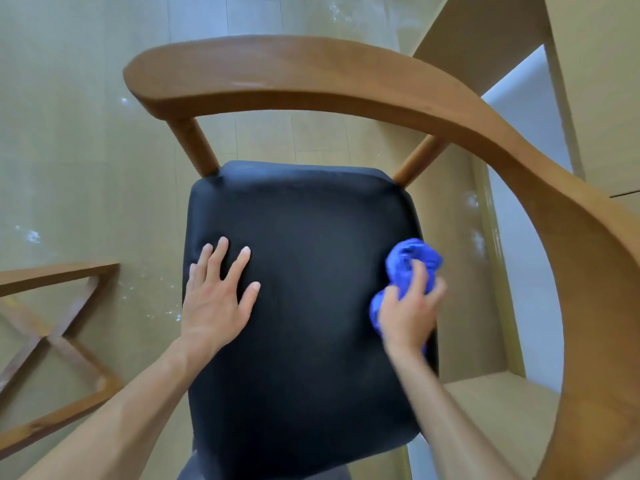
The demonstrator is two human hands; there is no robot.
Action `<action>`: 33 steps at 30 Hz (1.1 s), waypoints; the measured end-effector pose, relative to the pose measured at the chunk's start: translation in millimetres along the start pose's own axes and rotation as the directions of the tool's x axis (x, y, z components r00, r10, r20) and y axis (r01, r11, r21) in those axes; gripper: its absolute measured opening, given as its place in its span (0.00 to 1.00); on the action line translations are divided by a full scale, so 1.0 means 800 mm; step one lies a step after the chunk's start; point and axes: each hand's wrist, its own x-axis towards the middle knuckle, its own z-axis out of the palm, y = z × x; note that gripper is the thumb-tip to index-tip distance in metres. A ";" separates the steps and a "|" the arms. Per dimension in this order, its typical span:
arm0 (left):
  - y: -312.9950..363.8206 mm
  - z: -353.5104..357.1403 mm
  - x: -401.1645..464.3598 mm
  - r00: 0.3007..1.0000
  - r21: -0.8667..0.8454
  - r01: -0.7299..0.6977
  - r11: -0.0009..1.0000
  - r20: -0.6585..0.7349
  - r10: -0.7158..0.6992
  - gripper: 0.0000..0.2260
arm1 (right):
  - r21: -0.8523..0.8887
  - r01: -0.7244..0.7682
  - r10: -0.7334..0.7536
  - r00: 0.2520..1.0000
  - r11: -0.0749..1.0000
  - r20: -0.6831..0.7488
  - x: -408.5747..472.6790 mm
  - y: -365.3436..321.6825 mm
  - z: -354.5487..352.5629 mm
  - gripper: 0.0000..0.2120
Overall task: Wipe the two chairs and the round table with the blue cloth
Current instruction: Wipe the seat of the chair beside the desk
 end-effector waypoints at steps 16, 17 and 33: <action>-0.018 -0.032 0.015 0.996 -0.253 0.047 0.966 0.083 -0.027 0.21 | 0.227 0.882 -0.846 0.280 0.413 0.453 -0.067 -0.018 -0.006 0.18; -0.019 -0.032 0.014 0.996 -0.255 0.050 0.966 0.085 -0.029 0.21 | 0.169 0.848 -0.811 0.394 0.502 0.433 -0.043 -0.003 -0.017 0.21; -0.045 -0.039 0.012 0.977 -0.352 -0.038 0.935 0.185 0.109 0.26 | -0.036 0.140 -0.131 0.972 0.989 0.194 -0.203 -0.064 0.010 0.31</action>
